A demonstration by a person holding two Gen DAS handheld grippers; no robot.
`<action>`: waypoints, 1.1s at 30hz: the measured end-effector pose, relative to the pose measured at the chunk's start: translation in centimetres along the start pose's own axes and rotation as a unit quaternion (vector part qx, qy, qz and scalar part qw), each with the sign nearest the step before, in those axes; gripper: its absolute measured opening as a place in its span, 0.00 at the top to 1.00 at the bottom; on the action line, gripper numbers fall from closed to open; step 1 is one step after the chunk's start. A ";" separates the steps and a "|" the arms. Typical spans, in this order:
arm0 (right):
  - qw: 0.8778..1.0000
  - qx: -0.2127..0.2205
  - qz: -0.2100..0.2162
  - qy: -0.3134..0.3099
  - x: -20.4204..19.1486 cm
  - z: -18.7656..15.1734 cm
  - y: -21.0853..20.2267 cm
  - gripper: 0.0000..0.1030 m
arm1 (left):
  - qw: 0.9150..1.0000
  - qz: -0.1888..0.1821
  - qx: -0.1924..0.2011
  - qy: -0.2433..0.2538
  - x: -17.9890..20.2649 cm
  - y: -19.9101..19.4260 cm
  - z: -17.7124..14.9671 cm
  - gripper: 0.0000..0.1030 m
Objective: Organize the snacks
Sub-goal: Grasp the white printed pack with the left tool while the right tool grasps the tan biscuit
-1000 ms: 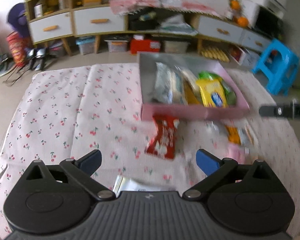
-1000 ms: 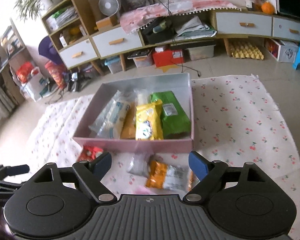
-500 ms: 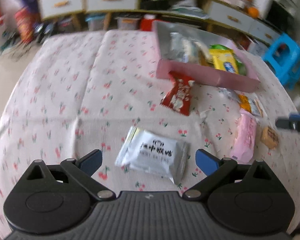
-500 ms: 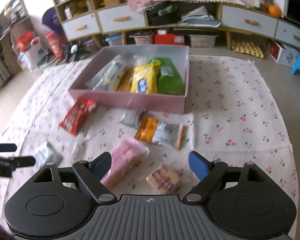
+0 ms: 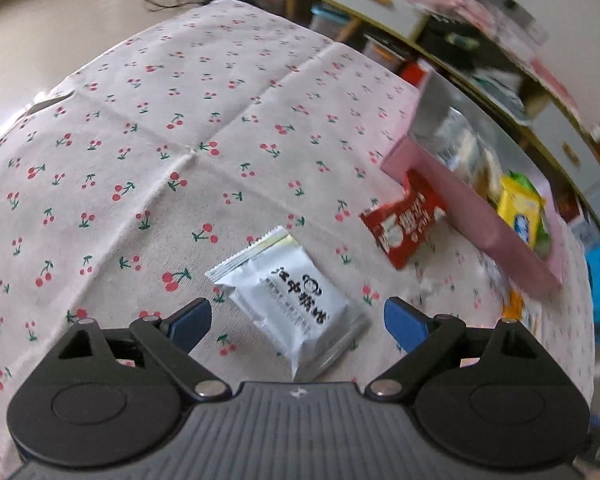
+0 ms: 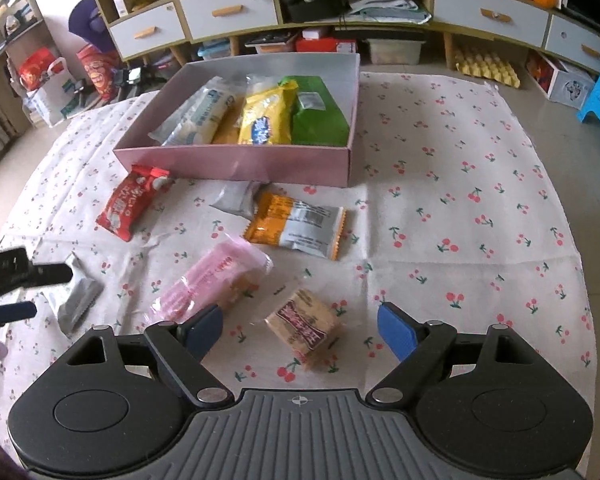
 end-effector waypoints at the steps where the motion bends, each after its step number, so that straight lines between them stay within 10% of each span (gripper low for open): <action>1: 1.000 -0.002 -0.001 0.001 0.2 -0.1 0.0 0.16 | 1.000 0.009 0.000 -0.005 0.0 0.2 0.0 0.15; 14: 1.000 -0.022 0.005 -0.014 1.2 -1.2 0.9 0.16 | 0.993 0.108 0.054 0.013 0.8 1.4 -0.2 0.29; 25: 0.993 -0.021 0.037 -0.113 0.4 -2.9 2.2 0.16 | 0.994 0.010 0.056 0.095 3.3 1.0 -1.3 0.49; 33: 0.991 -0.008 0.037 -0.131 0.4 -2.9 2.8 0.16 | 0.977 -0.083 0.031 0.193 5.1 0.9 -2.5 0.50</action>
Point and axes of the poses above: each gripper's, at about its wrist camera, not at the fingertips, and y roughly the way its jaws point, x to its right, z to its top, the point moved 7 cm from there along y, roughly the way its jaws point, and after that the axes turned 12 degrees about x, right-handed, at the moved point
